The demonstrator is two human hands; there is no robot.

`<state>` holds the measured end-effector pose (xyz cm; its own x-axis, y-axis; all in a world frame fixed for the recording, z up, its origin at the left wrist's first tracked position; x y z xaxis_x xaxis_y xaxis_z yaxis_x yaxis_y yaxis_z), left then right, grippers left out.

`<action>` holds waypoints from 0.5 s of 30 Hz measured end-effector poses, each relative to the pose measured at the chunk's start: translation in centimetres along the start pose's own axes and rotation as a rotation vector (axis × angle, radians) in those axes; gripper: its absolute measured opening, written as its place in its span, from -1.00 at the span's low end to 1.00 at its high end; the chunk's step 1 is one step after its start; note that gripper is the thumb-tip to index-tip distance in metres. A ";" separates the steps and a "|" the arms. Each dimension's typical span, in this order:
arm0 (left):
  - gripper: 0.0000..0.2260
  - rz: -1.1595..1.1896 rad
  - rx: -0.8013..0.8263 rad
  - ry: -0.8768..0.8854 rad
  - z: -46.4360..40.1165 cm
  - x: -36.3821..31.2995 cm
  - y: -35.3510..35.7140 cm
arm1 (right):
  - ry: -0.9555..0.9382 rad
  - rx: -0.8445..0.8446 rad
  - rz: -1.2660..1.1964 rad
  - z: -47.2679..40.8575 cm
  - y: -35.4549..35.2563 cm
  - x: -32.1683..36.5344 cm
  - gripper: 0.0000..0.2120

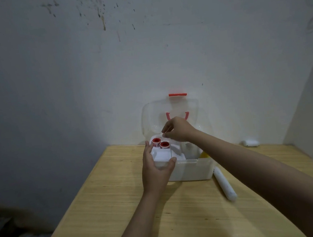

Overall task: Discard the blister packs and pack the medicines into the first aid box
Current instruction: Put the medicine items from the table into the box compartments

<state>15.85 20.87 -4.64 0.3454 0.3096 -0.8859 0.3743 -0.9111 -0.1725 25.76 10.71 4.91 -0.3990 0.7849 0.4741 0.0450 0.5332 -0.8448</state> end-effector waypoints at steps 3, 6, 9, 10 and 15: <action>-0.29 0.021 0.000 -0.002 0.0 0.0 -0.1 | 0.026 -0.115 -0.083 2.2 -3.7 -1.3 -0.82; -0.30 0.034 -0.007 -0.001 -0.1 0.0 -0.1 | 0.086 -0.284 -0.167 6.4 -7.4 -4.0 -0.88; -0.31 0.034 -0.017 0.005 -0.1 0.2 -0.1 | 0.127 -0.431 -0.207 12.3 -9.0 -6.4 -0.92; -0.32 0.036 -0.022 0.010 -0.1 0.2 -0.2 | 0.140 -0.474 -0.213 14.3 -8.9 -7.1 -0.93; -0.30 0.057 -0.037 -0.040 -0.1 0.4 -0.1 | 0.289 -0.481 -0.203 21.4 -4.7 -11.2 -0.86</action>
<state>16.01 21.15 -4.94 0.3331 0.2457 -0.9103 0.3869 -0.9160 -0.1057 10.39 -7.40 -1.72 -0.1808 0.6706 0.7195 0.4305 0.7117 -0.5551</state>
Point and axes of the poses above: each hand's wrist, its own z-axis away from the middle knuckle, its own y-axis out of the palm, x = y × z, the point moved 9 cm from there along -z, towards the middle knuckle
